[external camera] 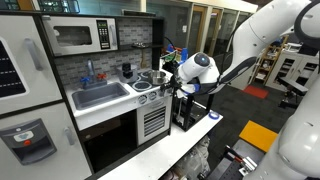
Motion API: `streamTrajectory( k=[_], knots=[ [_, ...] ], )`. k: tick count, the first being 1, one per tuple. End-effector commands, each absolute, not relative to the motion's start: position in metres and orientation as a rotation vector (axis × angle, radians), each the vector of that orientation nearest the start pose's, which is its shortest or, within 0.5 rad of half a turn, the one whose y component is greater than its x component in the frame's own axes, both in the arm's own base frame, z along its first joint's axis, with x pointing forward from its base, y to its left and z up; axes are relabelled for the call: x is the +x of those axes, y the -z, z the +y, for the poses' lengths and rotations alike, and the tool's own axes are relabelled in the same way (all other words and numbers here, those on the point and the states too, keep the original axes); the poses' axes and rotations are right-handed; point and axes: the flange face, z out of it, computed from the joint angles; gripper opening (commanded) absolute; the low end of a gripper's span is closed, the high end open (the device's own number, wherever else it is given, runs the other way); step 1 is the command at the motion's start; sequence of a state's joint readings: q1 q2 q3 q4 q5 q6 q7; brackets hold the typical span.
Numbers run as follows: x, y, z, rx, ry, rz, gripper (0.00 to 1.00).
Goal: Turn the second knob from the right
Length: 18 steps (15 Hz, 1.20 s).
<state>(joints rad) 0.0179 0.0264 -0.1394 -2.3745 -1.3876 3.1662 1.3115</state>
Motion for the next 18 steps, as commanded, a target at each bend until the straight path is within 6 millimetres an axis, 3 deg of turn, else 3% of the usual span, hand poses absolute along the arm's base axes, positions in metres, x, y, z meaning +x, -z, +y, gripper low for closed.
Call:
streamTrajectory(
  k=[1, 6, 7, 10, 12, 13, 14, 18],
  knots=[
    [0.484, -0.339, 0.027, -2.883, 1.084, 0.013, 1.0],
    [0.44, -0.295, 0.065, -2.722, 0.881, -0.153, 1.0],
    [0.431, -0.298, 0.102, -2.736, 0.84, -0.182, 1.0],
    [0.412, -0.274, 0.128, -2.729, 0.693, -0.245, 1.0],
    [0.402, -0.265, 0.133, -2.735, 0.635, -0.259, 1.0],
    [0.396, -0.263, 0.121, -2.734, 0.604, -0.267, 1.0],
    [0.395, -0.257, 0.132, -2.74, 0.59, -0.276, 1.0],
    [0.387, -0.247, 0.11, -2.773, 0.539, -0.273, 1.0]
  ],
)
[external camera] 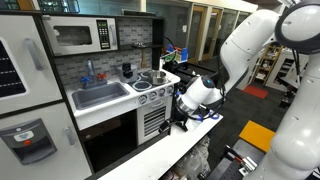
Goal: Turn the second knob from the right
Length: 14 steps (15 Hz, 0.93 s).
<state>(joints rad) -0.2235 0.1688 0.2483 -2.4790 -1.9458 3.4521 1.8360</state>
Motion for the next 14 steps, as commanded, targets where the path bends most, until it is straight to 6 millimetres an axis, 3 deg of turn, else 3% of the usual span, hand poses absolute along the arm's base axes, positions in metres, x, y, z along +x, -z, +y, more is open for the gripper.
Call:
streamTrajectory(
  k=[1, 7, 14],
  knots=[
    [0.385, -0.247, 0.106, -2.781, 0.533, -0.275, 1.0],
    [0.378, -0.252, 0.095, -2.821, 0.536, -0.31, 1.0],
    [0.386, -0.263, 0.099, -2.826, 0.577, -0.333, 1.0]
  ],
)
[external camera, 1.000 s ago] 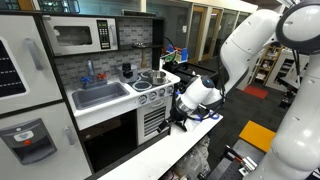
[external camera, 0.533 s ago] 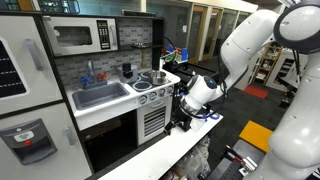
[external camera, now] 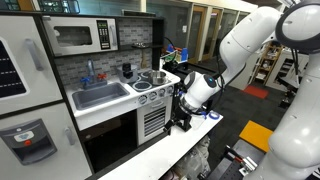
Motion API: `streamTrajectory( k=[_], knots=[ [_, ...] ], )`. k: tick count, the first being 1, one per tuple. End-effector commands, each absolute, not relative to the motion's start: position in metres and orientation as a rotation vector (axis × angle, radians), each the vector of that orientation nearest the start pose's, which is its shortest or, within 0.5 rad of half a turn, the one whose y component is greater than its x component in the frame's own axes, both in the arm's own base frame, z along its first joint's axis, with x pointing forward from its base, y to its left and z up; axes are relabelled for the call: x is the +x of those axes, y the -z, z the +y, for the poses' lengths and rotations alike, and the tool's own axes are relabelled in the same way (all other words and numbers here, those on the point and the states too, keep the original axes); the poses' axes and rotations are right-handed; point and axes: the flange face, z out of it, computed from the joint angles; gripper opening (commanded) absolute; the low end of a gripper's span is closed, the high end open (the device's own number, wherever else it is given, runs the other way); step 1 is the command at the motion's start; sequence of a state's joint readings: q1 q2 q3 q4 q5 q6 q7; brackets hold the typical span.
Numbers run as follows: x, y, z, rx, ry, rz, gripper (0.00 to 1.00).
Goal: Turn the second knob from the right
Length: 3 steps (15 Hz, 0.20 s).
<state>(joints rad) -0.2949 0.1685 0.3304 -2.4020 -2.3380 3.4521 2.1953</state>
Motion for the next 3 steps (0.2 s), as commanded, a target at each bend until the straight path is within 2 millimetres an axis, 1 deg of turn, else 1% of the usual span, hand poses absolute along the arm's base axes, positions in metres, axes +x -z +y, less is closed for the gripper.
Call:
streamTrajectory(
  k=[1, 3],
  knots=[
    [0.3828, -0.2556, 0.1014, -2.824, 0.554, -0.327, 1.0],
    [0.3845, -0.2586, 0.1033, -2.822, 0.565, -0.33, 1.0]
  ],
)
